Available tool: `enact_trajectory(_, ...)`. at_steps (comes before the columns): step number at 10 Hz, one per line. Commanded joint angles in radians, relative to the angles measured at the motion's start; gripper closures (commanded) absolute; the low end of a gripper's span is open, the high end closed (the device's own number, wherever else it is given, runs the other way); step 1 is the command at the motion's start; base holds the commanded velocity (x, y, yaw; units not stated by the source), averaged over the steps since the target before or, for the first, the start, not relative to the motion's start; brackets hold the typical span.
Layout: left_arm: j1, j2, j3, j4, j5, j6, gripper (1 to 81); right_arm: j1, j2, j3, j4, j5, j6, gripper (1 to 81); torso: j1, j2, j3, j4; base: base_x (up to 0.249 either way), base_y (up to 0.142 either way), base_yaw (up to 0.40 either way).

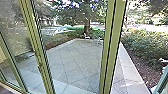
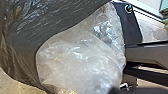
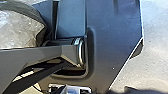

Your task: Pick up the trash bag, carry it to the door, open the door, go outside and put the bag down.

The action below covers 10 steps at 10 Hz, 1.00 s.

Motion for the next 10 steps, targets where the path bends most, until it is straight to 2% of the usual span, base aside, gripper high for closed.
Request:
enact_trajectory(1,-0.039,0.002,-0.005,-0.003,0.059,0.004,81.1,0.031,0.052,-0.072,-0.027,-0.048,-0.01,1.0,0.0,0.0,0.0,0.0,0.0,0.0,0.0)
enact_trajectory(10,-0.04,0.006,-0.005,0.007,0.066,0.007,81.1,0.03,0.058,-0.079,-0.022,-0.047,-0.008,1.0,0.0,0.0,0.0,0.0,0.0,0.0,0.0)
